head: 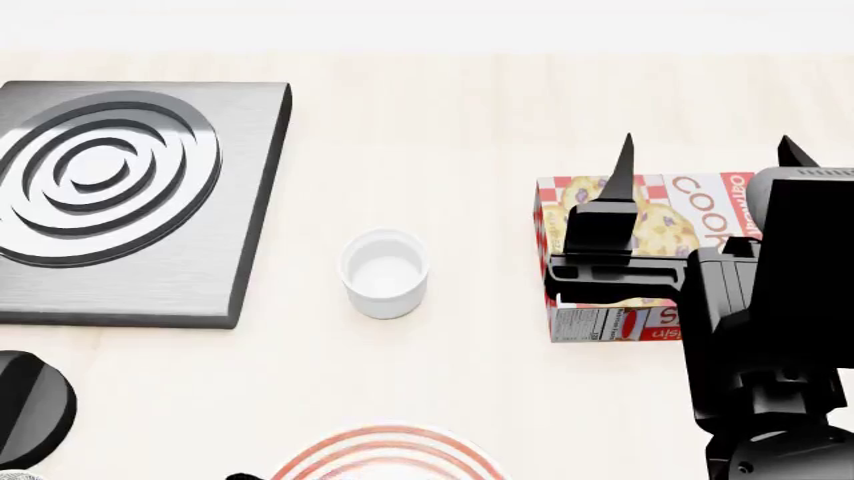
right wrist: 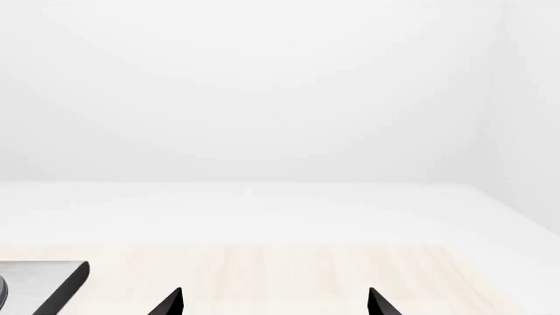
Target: Pick the akita bowl on the stove and place it on the plate.
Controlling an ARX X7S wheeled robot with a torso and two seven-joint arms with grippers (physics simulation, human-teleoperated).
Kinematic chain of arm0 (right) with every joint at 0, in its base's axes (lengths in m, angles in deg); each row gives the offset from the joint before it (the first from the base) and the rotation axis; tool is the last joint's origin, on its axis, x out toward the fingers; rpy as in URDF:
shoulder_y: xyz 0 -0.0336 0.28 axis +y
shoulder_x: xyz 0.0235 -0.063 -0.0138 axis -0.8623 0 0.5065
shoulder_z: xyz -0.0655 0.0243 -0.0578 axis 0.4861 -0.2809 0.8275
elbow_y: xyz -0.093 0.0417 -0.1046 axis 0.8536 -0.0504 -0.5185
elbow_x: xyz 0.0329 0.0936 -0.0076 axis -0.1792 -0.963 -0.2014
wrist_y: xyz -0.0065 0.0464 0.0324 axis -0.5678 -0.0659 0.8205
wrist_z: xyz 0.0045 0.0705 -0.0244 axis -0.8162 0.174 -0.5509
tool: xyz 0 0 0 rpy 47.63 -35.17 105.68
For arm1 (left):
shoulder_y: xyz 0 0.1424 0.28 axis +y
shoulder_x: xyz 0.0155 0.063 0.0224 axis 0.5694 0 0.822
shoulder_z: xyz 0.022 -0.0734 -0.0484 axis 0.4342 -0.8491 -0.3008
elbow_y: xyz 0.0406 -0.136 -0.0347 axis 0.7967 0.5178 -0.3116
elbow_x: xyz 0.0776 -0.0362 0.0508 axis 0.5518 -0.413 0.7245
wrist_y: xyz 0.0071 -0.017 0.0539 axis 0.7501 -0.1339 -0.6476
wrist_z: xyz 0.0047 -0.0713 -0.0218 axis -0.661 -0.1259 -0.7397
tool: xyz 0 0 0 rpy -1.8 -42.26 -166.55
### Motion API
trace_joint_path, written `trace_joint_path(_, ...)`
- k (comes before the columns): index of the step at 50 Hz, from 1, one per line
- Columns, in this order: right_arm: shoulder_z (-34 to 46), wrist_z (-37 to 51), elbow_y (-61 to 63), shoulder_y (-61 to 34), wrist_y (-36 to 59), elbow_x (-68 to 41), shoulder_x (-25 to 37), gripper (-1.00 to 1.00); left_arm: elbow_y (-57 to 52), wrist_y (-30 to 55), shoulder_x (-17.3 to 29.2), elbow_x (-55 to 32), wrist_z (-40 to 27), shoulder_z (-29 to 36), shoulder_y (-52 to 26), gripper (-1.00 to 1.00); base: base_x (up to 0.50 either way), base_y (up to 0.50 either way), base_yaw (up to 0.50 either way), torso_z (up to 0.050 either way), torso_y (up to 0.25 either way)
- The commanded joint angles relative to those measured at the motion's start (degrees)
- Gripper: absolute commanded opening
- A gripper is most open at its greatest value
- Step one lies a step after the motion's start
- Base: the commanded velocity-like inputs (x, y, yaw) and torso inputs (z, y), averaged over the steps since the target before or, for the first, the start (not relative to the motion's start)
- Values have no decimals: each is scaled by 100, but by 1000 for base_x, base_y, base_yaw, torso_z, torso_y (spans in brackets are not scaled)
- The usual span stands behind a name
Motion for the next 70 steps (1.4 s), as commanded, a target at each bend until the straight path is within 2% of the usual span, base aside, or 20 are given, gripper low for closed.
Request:
trace_joint_path(1, 4, 18, -11, 0, 1, -28, 8, 100, 0, 24, -49, 4, -85, -62, 19, 100, 0, 0, 0, 0, 0)
trace_joint_path(23, 19, 63, -4, 5, -14, -64, 26, 100, 234, -211, -462, -368, -480, -773, 221, 100, 0, 0, 0, 0, 0)
trace_joint_path(35, 27, 87, 15, -19, 13, -105, 45, 100, 377, -269, -898, -1054, -780, -1768, 248, 100, 0, 0, 0, 0, 0)
trace_joint_path(45, 37, 106, 23, -18, 12, -123, 58, 100, 327, -214, -967, -1382, -989, -2211, 324, 100, 0, 0, 0, 0, 0)
trace_joint_path(54, 38, 133, 38, -50, 53, -163, 71, 100, 359, -144, -1044, -1931, -1241, -2939, 372, 100, 0, 0, 0, 0, 0)
trace_joint_path(70, 82, 100, -35, 9, -89, -114, 91, 100, 562, -201, -1088, -2451, -1482, -3669, 428, 100, 0, 0, 0, 0, 0)
